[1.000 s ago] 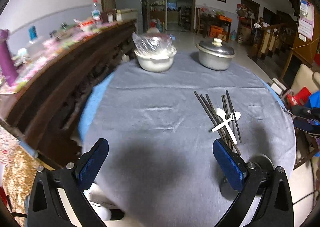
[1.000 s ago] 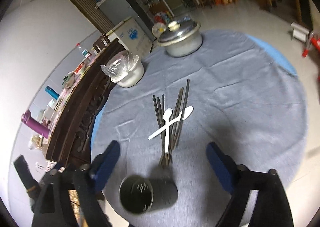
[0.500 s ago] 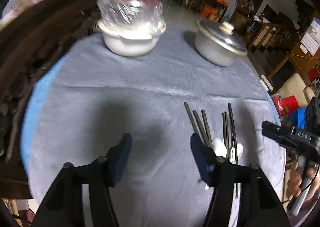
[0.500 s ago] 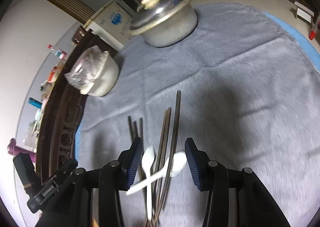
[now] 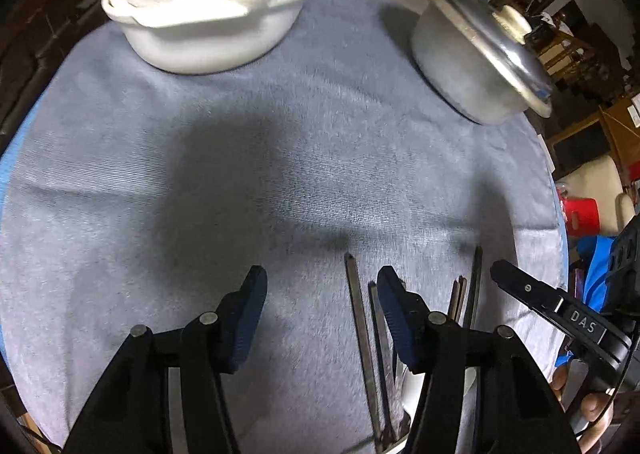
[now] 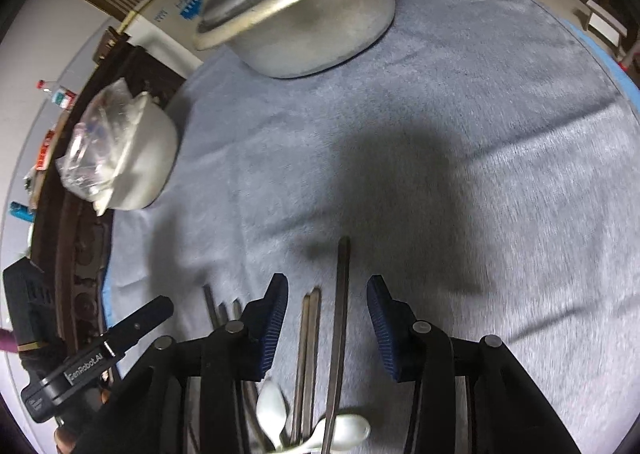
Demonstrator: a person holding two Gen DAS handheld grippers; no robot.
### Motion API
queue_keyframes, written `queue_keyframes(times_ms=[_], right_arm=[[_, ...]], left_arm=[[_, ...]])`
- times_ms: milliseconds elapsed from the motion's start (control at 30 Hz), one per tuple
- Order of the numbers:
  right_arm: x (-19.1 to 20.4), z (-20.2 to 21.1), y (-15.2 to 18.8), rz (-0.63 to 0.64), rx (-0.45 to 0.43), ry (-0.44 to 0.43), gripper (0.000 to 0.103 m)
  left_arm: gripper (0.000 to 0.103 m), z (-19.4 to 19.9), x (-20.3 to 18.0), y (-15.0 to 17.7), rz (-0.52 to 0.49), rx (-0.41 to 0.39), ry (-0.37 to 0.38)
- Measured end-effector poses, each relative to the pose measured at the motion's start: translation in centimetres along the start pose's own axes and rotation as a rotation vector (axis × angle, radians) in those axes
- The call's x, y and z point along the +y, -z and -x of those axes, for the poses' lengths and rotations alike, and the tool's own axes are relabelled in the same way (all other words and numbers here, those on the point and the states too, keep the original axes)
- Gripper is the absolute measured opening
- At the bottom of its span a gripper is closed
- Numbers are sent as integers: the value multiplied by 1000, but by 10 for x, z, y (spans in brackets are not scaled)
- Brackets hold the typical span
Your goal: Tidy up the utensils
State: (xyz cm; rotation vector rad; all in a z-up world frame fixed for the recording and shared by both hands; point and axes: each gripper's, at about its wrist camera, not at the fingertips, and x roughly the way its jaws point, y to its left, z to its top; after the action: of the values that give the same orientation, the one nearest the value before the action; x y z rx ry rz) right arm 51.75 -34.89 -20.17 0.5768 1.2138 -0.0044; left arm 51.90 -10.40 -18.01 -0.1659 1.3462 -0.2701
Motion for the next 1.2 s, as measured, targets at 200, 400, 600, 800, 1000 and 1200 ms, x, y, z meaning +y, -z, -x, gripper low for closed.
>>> queue_keyframes(times_ms=[200,400,600,800,1000,1200], right_arm=[[11,-17,-8,31,28,92,38],[19,-25,-10,61,19,157,25],[17,-26,-11,90,4,158,8],[10,-13,2,104,-30,89,8],[3,25,17,135,-119,22,7],[9,66,38,168,-229,-23,7]], left_arm=[[52,-15,-5,-4,27,46,-15],[36,-26,-10,-5,50,82,-9],[8,-30,-21,1,45,87,-14],[6,-29,-23,8,18,51,-5],[6,9,-17,20,1,-44,23],[6,73,-13,46,-58,-199,34]])
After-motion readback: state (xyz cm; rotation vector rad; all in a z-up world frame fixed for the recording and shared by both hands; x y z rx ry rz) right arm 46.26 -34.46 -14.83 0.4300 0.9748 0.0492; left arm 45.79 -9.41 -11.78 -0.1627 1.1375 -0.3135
